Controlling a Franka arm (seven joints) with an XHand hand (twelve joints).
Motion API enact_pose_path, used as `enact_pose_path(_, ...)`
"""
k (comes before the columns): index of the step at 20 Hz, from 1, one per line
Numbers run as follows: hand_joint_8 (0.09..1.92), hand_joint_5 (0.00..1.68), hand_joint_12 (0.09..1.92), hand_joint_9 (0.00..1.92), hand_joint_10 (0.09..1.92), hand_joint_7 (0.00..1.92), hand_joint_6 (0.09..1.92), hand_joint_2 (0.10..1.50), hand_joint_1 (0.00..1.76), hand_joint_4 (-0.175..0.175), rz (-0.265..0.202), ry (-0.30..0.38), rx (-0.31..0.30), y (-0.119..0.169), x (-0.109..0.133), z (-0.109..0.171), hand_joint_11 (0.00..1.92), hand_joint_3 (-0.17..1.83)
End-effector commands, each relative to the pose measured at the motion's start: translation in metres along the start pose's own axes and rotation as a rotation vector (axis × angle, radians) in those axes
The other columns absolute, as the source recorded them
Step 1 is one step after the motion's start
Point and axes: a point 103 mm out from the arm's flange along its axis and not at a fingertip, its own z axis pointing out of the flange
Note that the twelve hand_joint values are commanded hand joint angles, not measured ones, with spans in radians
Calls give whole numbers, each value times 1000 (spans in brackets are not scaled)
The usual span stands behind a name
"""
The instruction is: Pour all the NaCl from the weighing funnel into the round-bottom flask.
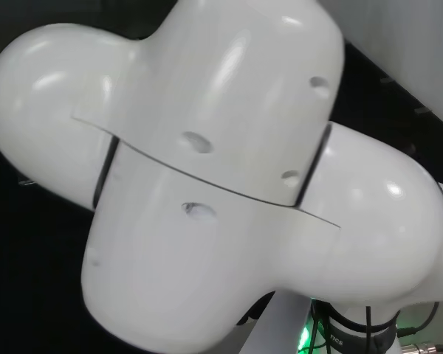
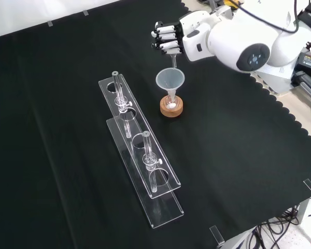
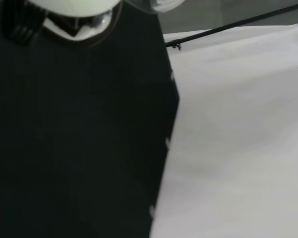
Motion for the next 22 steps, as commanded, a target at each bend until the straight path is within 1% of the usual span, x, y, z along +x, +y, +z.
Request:
enact_pose_path(1, 663, 1175, 1086, 862, 399, 595, 892, 646, 1102, 175, -46, 281, 34, 7, -9, 12, 756, 759)
enact_pose_path(3, 661, 1176, 1085, 860, 398, 594, 892, 645, 1102, 175, -49, 347, 43, 9, -14, 15, 757, 759)
enact_pose_path(5, 659, 1176, 1084, 856, 396, 592, 892, 645, 1102, 175, -55, 442, 65, 11, -21, 20, 757, 760)
enact_pose_path(8, 658, 1176, 1083, 854, 394, 591, 891, 645, 1103, 175, -61, 542, 85, 14, -30, 25, 758, 760)
enact_pose_path(11, 656, 1177, 1082, 853, 393, 589, 891, 644, 1103, 175, -65, 657, 106, 16, -39, 32, 758, 761)
enact_pose_path(16, 654, 1177, 1081, 851, 391, 585, 890, 644, 1103, 175, -63, 874, 152, 19, -55, 49, 760, 761)
enact_pose_path(19, 653, 1177, 1080, 849, 391, 583, 890, 644, 1103, 175, -55, 958, 178, 20, -63, 60, 760, 761)
enact_pose_path(22, 652, 1177, 1080, 848, 390, 581, 890, 644, 1103, 175, -43, 1022, 196, 22, -69, 72, 761, 761)
